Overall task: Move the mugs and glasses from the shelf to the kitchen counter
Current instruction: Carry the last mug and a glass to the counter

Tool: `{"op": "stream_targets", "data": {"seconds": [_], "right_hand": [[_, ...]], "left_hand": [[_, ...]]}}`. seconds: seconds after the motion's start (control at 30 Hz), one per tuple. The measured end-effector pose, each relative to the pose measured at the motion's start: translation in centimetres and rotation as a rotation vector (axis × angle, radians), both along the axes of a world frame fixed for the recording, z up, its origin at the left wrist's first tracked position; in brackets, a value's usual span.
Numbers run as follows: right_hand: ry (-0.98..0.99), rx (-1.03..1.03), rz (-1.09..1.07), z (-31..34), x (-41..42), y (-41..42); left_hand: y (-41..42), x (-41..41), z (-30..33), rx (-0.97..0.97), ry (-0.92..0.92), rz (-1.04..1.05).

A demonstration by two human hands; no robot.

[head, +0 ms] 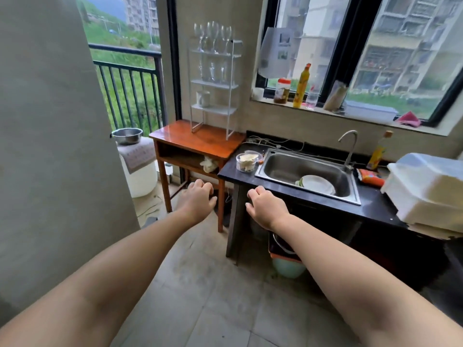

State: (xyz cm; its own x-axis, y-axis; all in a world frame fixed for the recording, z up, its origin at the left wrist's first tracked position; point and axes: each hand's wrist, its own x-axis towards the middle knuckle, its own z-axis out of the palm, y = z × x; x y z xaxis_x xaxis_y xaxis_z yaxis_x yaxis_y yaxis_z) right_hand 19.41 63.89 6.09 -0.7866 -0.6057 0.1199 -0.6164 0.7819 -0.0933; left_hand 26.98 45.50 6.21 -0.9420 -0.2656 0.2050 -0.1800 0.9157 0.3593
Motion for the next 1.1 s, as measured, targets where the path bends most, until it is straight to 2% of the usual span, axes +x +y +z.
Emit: {"op": "stream_targets", "data": {"seconds": [0.33,0.5,0.83,1.1], "right_hand": [[-0.016,0.056,0.08,1.7,-15.3,-10.9],[0.009,0.048,0.126,1.1,-22.3,-19.5],[0.065,-0.093,-0.015,3.4,-36.9,-36.0],[0.014,-0.143,-0.121,4.0,-47.7,-42.2]], "left_hand": [[-11.0,-12.0,0.7,0.045,-0.021,0.173],[-19.4,-18.6,-0.3,0.051,-0.035,0.221],[-36.8,-34.6,2.9,-0.01,0.019,0.105],[-43.3,-47.7,1.8,0.036,-0.019,0.016]]}}
